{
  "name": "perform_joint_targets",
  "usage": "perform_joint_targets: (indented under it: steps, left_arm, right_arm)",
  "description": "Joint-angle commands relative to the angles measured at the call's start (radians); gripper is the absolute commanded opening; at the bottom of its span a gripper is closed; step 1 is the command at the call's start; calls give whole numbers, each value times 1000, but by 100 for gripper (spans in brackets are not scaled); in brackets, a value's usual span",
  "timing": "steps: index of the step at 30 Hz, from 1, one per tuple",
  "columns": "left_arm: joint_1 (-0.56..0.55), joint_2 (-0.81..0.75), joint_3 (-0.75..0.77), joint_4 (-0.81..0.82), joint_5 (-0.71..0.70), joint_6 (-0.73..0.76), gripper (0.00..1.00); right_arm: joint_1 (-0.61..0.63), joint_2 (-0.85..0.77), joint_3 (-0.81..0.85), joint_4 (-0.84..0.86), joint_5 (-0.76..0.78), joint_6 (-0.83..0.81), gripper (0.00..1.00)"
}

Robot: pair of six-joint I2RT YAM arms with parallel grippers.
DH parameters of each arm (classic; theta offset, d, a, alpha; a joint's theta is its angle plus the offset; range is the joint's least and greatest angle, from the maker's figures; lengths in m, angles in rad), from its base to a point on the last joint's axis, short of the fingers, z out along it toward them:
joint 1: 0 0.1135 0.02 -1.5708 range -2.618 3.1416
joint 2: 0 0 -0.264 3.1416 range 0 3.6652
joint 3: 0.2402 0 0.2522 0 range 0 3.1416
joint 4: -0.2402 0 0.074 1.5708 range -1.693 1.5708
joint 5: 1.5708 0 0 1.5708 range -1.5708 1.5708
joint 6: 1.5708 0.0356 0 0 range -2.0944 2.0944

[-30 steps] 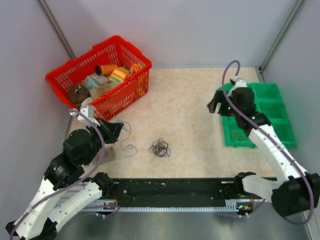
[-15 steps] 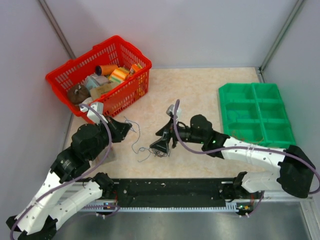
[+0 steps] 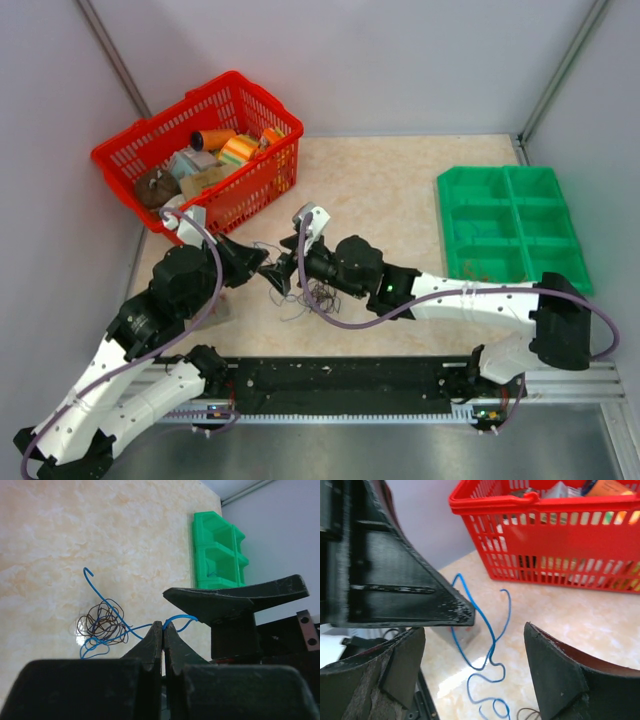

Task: Untangle the cables

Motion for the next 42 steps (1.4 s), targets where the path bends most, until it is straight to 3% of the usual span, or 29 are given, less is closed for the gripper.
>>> perform_joint_targets:
  steps: [1, 6, 9, 12, 14, 15, 17, 18, 19, 20, 21, 25, 30, 37, 42]
  left_arm:
    - [-1, -7, -13, 32, 37, -53, 0]
    - [-1, -17, -19, 25, 21, -69, 0]
    - [-1, -20, -22, 22, 11, -73, 0]
    - [-1, -25, -19, 17, -8, -86, 0]
    - [0, -31, -18, 9, -26, -89, 0]
    - [-1, -36, -18, 11, -32, -87, 0]
    - [-1, -53, -16, 17, -38, -80, 0]
    - [-1, -66, -10, 17, -43, -69, 14]
    - [-1, -82, -7, 19, -45, -52, 39]
    - [-3, -97, -5, 22, -51, -32, 56]
    - [-1, -124, -8, 31, -58, -12, 60]
    - [-1, -232, -21, 57, -100, 63, 70]
    - [-1, -321, -27, 39, -184, 111, 73]
    - [-1, -312, -34, 17, -183, 135, 74]
    - [-1, -290, -30, 46, -160, 164, 75]
  right_arm:
    - [21, 34, 61, 6, 122, -53, 75]
    - [32, 49, 70, -14, 119, -45, 63]
    - [37, 40, 46, 14, 119, -34, 50]
    - [41, 37, 33, 29, 107, -19, 27]
    - [47, 37, 29, 49, 81, -19, 3]
    - [52, 35, 24, 64, 89, -19, 0]
    - [57, 31, 16, 87, 95, -8, 0]
    - [57, 28, 18, 87, 115, -2, 0]
    - [53, 22, 18, 80, 131, -1, 0]
    - [50, 11, 18, 69, 147, -2, 0]
    - [43, -4, 15, 63, 148, -2, 0]
    - [-23, -87, 0, 9, 122, 55, 0]
    - [-187, -259, -5, -185, 257, 67, 0]
    - [-610, -468, -22, -362, 381, -2, 0]
    - [-914, -505, -22, -447, 308, 12, 0]
